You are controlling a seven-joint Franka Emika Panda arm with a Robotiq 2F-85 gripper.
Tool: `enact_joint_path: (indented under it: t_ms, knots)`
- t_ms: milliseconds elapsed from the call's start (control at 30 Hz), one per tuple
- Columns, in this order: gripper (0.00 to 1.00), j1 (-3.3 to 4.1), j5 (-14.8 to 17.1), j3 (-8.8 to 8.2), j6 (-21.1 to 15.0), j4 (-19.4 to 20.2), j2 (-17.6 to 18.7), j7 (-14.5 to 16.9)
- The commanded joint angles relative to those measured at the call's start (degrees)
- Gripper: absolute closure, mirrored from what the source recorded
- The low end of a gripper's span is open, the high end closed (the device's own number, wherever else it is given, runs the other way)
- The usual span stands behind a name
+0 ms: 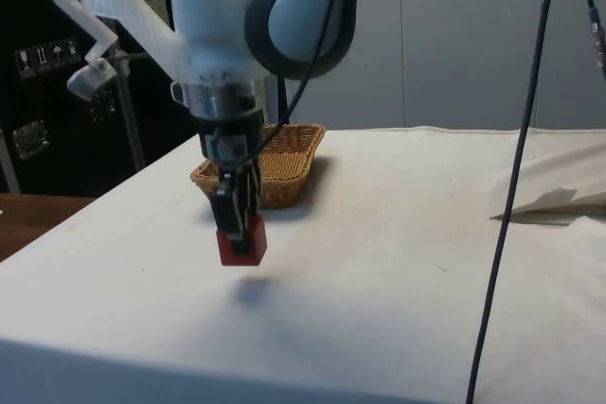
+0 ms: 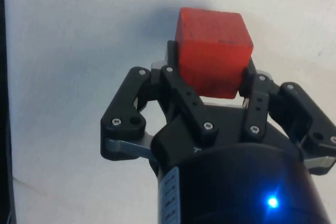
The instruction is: Pick up the cube and place it into the basket.
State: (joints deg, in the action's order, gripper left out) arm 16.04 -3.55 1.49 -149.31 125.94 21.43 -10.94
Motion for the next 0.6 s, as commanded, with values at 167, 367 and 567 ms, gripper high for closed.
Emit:
enact_joint_path:
  t_ms: [167,367,567]
  knots:
    - [0.98,-0.29,0.5,-0.23,3.0,-0.1,-3.0,0.3]
    - [0.98,-0.46,0.6,-0.52,5.2,-0.6,-5.0,0.7]
    - [0.98,-0.57,0.7,-1.03,7.4,-1.4,-6.9,1.1]
